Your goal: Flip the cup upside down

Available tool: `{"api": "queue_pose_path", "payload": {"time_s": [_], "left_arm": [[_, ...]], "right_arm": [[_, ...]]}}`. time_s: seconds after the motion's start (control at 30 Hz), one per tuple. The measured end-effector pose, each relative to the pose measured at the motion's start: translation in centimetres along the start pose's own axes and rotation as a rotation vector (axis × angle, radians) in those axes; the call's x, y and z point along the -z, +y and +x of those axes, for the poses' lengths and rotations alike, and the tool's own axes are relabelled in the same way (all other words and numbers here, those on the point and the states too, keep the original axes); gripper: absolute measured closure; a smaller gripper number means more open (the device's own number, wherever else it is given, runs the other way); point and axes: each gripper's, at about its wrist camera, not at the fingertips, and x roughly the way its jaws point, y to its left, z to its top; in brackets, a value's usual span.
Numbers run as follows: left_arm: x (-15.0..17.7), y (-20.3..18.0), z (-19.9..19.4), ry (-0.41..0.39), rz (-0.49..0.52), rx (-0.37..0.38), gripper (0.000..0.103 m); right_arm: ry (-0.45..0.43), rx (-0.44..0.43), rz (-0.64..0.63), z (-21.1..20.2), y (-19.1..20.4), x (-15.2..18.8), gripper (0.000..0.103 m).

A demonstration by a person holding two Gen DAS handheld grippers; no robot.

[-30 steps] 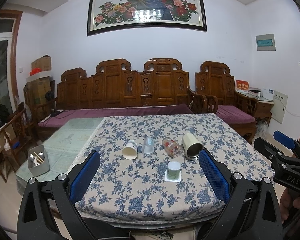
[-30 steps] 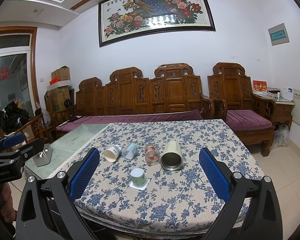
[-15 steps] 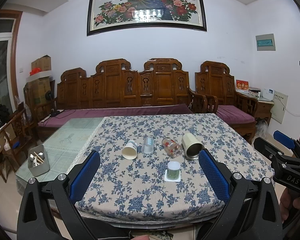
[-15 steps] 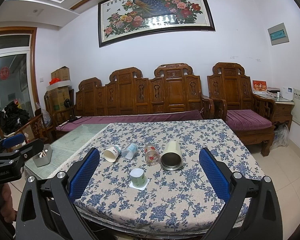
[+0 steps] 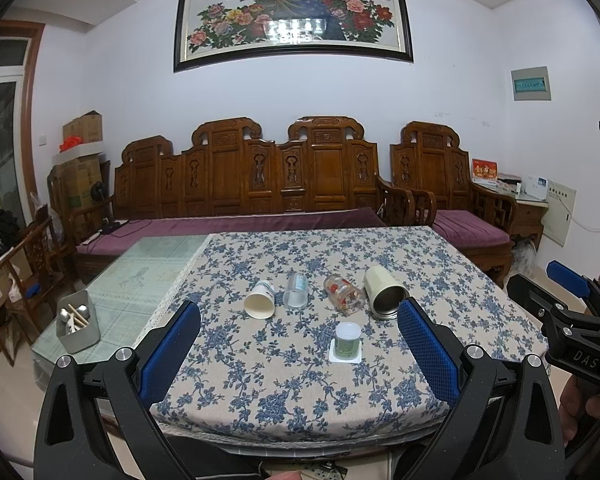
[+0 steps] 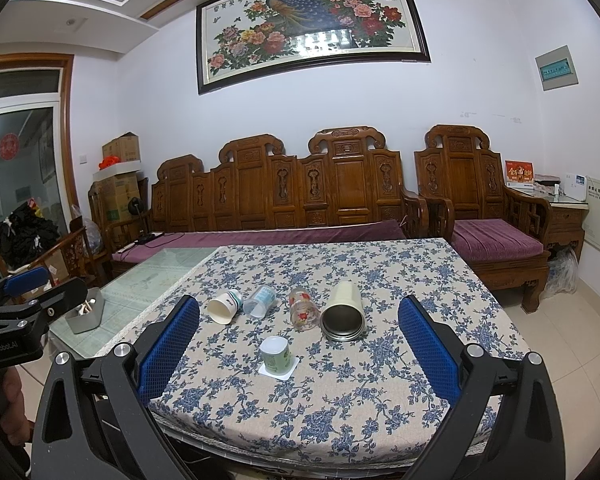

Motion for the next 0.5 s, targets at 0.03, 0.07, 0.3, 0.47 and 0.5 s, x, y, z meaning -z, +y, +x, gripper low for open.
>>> {"api": "queue_pose_path", "payload": {"time_s": [0.03,0.07,0.3,0.47,0.5], "left_arm": [[0.01,0.00,-0.01,0.000,0.000,0.000,0.008],[0.00,0.04,0.03,0.000,-0.001,0.001,0.008],[0.04,-0.03,-0.02,0.000,0.000,0.000,0.008],[0.01,0.00,0.02,0.000,0.000,0.001,0.008],[0.04,-0.05,-0.01,0.000,0.000,0.001,0.008]], "right_arm": [[0.000,0.000,0.000,0.00,0.00,0.00,0.003],[0.000,0.001,0.000,0.01,0.00,0.00,0.003],[0.000,0.000,0.000,0.03,-0.02,0.01,0.003],[-0.001,0.000,-0.001,0.00,-0.04,0.00,0.003],[-0.001,0.000,0.000,0.01,-0.03,0.02,0.003]]}}
